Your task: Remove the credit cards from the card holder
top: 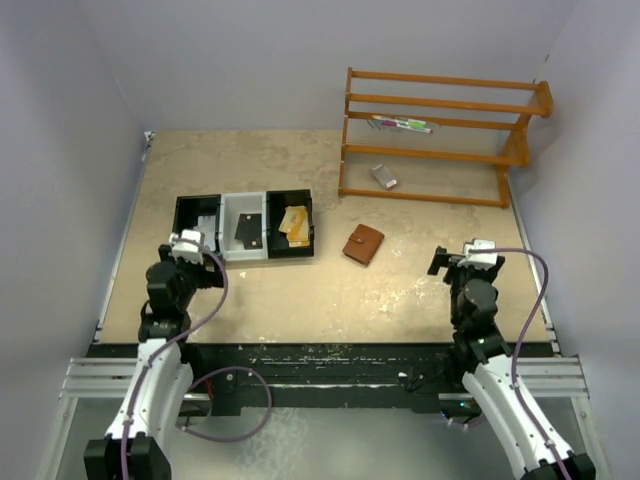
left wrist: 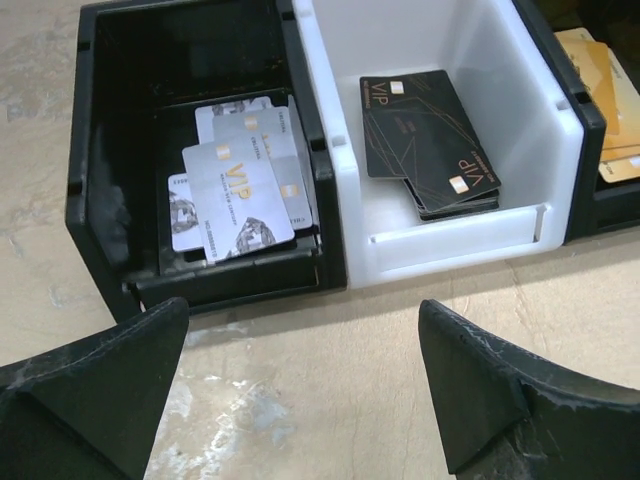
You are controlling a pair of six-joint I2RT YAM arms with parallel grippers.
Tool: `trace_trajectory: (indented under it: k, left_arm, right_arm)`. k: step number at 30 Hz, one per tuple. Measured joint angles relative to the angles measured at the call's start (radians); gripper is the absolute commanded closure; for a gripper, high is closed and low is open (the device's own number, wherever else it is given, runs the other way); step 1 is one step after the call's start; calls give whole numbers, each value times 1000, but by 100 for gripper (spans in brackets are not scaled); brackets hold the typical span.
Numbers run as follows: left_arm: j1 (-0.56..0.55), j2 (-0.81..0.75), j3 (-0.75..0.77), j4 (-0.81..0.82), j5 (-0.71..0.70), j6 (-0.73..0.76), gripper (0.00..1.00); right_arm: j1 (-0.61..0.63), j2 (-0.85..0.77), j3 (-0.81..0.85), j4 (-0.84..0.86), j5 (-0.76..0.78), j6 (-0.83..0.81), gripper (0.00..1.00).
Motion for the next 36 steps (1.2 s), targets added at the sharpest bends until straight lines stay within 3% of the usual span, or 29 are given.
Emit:
trace_trajectory:
  k: [3, 9, 12, 19, 24, 36]
  left_arm:
    - [0, 118, 185, -139, 25, 46, 1]
    - [0, 447, 764, -465, 130, 195, 1]
    - [0, 533, 911, -622, 165, 234, 1]
    - [0, 530, 967, -892, 210, 287, 1]
    - [0, 501, 993, -994, 208, 335, 1]
    - [0, 490, 1052, -1096, 212, 390, 1]
  right_arm:
    - [0, 85, 116, -61, 22, 37, 0]
    - [-3, 312, 459, -207, 97, 417, 0]
    - [-4, 430, 574, -255, 43, 518, 0]
    - [40, 790, 705, -269, -127, 552, 0]
    - [187, 1036, 800, -303, -123, 551, 0]
    - [378, 1348, 930, -393, -27, 594, 0]
